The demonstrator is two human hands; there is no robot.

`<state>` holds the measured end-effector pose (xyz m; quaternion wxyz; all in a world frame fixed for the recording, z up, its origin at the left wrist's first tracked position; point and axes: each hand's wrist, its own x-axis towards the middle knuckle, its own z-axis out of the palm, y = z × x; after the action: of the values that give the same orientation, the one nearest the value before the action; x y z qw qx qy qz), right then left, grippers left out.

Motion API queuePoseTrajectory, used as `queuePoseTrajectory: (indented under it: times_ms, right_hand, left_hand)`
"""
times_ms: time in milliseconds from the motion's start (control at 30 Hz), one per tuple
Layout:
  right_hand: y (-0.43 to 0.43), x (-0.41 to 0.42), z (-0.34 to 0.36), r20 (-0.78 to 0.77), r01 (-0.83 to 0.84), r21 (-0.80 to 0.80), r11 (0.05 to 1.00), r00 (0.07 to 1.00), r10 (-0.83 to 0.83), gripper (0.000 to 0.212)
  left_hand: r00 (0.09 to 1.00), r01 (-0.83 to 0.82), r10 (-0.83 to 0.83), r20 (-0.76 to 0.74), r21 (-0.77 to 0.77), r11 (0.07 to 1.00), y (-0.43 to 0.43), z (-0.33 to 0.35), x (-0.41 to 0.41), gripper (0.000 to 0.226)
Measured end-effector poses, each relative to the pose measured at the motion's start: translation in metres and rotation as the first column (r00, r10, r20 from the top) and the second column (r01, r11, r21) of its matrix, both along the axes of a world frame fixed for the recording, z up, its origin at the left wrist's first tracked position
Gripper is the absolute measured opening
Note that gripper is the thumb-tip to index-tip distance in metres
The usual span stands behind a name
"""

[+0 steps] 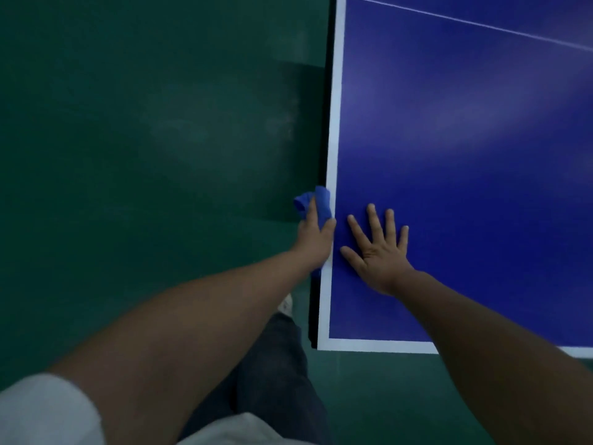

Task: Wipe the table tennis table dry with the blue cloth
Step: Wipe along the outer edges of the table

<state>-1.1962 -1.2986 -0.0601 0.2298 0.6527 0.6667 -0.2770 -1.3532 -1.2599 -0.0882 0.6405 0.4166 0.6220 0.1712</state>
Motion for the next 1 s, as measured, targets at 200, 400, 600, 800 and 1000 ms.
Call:
queuePoseTrajectory:
  times_ms: [200,400,600,800,1000]
  right_hand:
    - [-0.001,0.003,0.000,-0.003,0.017,-0.015,1.000,1.000,-0.017,0.066]
    - [0.002,0.003,0.003,-0.021,0.016,-0.035,0.999,1.000,-0.017,0.074]
    - [0.003,0.005,-0.002,-0.007,0.027,-0.019,0.999,1.000,-0.028,0.078]
    - [-0.006,0.006,-0.008,0.030,0.045,0.019,0.999,0.999,-0.045,0.069]
    - [-0.002,0.006,-0.005,0.055,0.000,0.046,0.999,0.998,-0.003,0.068]
  left_hand:
    - [0.995,-0.084,0.083,-0.062,-0.005,0.996,-0.026,0.006,0.012,0.066]
    - [1.000,0.013,-0.012,0.010,-0.115,0.993,-0.074,0.003,-0.005,0.070]
    - [1.000,0.020,-0.021,-0.020,-0.038,0.999,0.040,0.002,0.009,0.068]
    - [0.995,0.007,-0.014,-0.102,-0.074,0.997,0.077,0.012,0.018,0.066]
    - [0.997,0.036,-0.046,-0.067,-0.149,0.988,0.028,0.012,0.008,0.067]
